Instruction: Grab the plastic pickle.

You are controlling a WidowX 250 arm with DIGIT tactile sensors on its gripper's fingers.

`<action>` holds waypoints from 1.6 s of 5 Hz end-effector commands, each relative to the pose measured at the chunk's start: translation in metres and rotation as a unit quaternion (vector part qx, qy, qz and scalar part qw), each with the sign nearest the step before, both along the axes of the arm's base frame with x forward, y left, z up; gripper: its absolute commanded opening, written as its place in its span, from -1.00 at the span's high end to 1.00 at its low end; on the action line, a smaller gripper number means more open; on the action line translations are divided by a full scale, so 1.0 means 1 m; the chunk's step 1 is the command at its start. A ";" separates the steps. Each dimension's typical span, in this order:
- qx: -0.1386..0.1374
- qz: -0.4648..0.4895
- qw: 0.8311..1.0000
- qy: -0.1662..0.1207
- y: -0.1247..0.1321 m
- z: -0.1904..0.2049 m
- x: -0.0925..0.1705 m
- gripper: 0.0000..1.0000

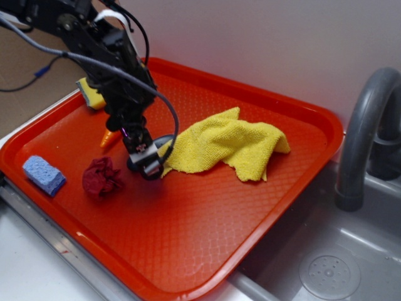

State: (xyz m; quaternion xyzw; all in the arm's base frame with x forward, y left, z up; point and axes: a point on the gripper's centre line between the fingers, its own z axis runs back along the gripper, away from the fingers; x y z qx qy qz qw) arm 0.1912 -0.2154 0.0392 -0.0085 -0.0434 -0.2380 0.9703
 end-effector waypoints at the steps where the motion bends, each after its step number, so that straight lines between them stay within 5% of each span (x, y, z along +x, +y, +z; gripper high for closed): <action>1: 0.015 -0.006 1.000 0.021 -0.013 -0.012 -0.007 -1.00; 2: 0.028 -0.007 0.999 0.016 -0.016 -0.008 -0.012 1.00; 4: 0.023 0.042 0.998 0.031 0.005 0.047 -0.016 1.00; 5: -0.025 0.141 0.989 0.047 0.040 0.097 -0.007 1.00; 7: -0.102 0.298 0.949 -0.020 0.113 0.193 -0.020 1.00; 8: -0.154 0.301 0.939 -0.068 0.122 0.232 -0.028 1.00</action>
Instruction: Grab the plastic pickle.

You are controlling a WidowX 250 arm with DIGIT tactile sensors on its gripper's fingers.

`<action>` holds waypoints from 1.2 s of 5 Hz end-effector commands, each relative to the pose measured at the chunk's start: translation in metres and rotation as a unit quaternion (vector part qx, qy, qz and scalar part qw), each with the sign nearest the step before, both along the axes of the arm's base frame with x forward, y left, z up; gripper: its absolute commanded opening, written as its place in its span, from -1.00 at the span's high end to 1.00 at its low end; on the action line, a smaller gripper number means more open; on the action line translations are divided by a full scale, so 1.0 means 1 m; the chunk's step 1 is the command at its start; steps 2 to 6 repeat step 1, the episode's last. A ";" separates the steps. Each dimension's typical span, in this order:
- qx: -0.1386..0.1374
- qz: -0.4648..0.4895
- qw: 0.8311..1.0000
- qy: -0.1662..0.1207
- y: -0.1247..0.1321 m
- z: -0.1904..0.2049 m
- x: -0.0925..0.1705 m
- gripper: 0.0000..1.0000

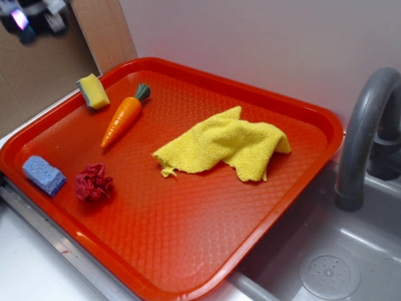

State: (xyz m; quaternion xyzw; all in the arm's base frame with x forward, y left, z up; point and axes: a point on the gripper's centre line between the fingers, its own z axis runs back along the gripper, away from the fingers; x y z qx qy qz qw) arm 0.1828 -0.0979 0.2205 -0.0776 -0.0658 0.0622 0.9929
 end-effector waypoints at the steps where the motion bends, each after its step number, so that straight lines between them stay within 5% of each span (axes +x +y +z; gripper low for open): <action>1: -0.002 0.018 0.998 -0.053 0.004 0.041 -0.014 1.00; 6: -0.002 0.018 0.998 -0.053 0.004 0.041 -0.014 1.00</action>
